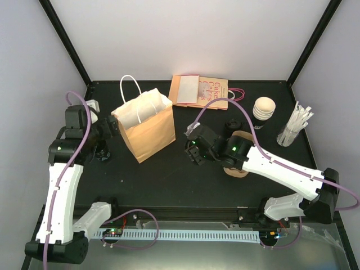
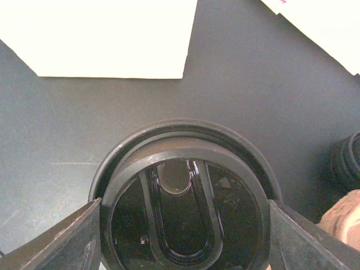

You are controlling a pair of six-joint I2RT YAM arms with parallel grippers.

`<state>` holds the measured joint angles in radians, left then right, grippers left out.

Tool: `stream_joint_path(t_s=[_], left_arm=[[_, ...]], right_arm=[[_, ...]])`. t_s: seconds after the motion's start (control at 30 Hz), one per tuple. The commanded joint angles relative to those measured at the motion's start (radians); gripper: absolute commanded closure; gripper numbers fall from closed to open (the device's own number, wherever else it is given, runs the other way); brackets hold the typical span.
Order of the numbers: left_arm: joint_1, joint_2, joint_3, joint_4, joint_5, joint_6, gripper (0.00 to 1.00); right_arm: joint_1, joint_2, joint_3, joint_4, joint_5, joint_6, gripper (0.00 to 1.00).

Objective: Pack the takeout coffee

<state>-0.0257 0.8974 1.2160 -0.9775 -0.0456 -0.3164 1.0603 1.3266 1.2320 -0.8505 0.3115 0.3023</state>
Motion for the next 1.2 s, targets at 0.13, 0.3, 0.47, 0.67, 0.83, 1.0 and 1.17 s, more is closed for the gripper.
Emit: stream_joint_path(t_s=[0.13, 0.3, 0.47, 0.67, 0.83, 1.0, 1.17], left_arm=[[0.008, 0.084, 0.011, -0.051, 0.117, 0.011, 0.01], [0.007, 0.2, 0.09, -0.1, 0.115, -0.021, 0.01], [0.006, 0.228, 0.147, -0.051, 0.174, -0.063, 0.02], [0.002, 0.234, 0.139, -0.002, 0.156, -0.05, 0.02], [-0.005, 0.304, 0.186, -0.015, 0.167, 0.151, 0.09], [-0.005, 0.35, 0.248, -0.005, 0.261, 0.341, 0.17], [-0.007, 0.367, 0.244, 0.096, 0.301, 0.482, 0.17]], right_arm=[[-0.075, -0.079, 0.007, 0.086, -0.002, -0.064, 0.38], [-0.087, -0.09, 0.001, 0.102, -0.014, -0.079, 0.38], [-0.093, -0.098, -0.001, 0.107, -0.015, -0.092, 0.38], [-0.112, -0.118, -0.011, 0.115, -0.023, -0.112, 0.39], [-0.12, -0.119, -0.009, 0.116, -0.036, -0.117, 0.39], [-0.122, -0.112, 0.013, 0.097, -0.06, -0.124, 0.39], [-0.122, -0.112, 0.042, 0.06, -0.104, -0.124, 0.39]])
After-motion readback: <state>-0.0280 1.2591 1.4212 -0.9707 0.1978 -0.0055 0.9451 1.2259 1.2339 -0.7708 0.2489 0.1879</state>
